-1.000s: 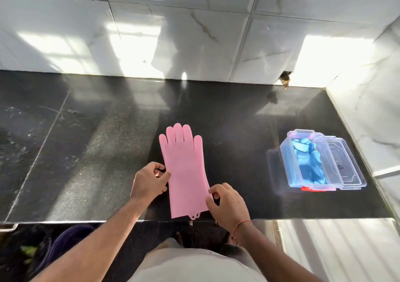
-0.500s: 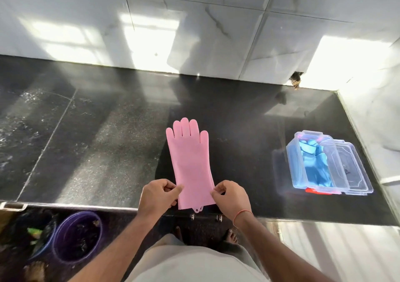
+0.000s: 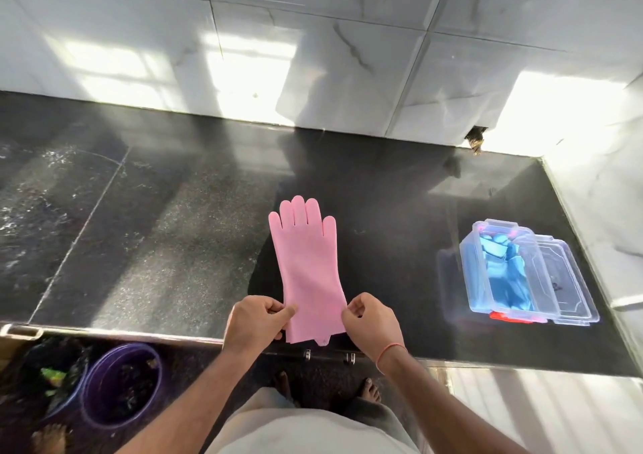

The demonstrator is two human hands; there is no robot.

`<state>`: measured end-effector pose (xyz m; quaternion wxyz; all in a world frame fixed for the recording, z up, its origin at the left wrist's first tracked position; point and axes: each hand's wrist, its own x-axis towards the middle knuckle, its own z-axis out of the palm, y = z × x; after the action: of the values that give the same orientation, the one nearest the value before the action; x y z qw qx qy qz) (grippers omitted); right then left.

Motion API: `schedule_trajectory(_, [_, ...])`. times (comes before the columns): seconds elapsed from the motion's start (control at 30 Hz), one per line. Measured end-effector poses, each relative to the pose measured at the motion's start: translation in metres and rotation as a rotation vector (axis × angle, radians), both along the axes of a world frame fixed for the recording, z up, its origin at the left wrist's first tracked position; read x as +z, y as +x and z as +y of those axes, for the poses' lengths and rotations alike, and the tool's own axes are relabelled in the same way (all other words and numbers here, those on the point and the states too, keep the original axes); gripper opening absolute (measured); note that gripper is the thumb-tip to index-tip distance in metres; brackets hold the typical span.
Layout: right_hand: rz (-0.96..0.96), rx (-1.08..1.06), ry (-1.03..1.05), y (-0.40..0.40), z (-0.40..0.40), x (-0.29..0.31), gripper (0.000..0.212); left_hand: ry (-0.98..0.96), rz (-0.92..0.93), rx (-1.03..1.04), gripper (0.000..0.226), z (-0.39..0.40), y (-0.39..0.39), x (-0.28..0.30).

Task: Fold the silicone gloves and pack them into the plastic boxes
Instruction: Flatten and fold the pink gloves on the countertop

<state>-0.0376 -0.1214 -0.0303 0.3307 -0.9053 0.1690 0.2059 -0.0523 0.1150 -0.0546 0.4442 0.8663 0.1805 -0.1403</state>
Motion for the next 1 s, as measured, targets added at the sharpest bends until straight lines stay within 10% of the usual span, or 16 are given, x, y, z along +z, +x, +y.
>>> schedule_trajectory(0.3, [-0.057,0.148,-0.06,-0.001,-0.004,0.003,0.011,0.129,-0.06,-0.104,0.029,0.007,-0.001,-0.002])
schedule_trajectory(0.43, [-0.334,0.472,-0.204,-0.007,-0.022,0.003,0.031,0.196,-0.374,-0.181,0.043,0.021,-0.014,-0.006])
schedule_trajectory(0.57, [-0.382,0.847,-0.278,-0.007,-0.038,0.003,0.044,0.394,-0.588,-0.65,0.069,0.043,-0.024,-0.015])
schedule_trajectory(1.0, [-0.558,1.13,-0.375,0.008,-0.039,0.012,0.018,0.384,-0.607,-0.73,0.031,0.031,-0.022,-0.026])
